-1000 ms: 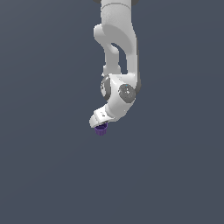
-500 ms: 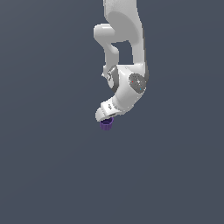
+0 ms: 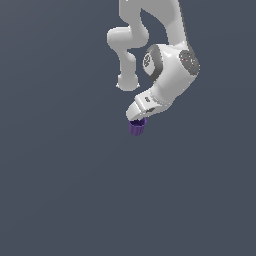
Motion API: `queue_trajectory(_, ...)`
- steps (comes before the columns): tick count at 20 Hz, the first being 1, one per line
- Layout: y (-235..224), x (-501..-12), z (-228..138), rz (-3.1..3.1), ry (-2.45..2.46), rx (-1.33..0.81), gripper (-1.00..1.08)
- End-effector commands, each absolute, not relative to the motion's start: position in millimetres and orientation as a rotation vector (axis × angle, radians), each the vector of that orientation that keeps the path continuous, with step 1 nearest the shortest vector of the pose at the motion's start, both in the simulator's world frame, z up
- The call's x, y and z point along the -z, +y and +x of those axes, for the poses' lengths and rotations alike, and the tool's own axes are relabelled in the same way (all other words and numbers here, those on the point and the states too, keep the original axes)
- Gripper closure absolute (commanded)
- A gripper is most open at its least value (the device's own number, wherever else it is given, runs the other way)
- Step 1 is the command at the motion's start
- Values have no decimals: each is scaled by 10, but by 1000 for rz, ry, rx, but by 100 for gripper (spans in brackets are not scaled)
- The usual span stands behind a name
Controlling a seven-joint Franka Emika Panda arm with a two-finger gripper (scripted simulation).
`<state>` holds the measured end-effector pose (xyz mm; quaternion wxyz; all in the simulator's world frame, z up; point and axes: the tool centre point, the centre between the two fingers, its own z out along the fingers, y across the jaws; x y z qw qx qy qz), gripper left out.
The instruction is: Pick up the object and move it to a goal position.
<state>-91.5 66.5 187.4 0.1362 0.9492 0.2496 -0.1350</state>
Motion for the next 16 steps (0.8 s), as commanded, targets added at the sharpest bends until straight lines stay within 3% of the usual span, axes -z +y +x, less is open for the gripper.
queue_trajectory(1,871,-2116,-995,2748,723,389,108)
queue_trajectory(16,2086,-3466,-1404,2749,726,390,108)
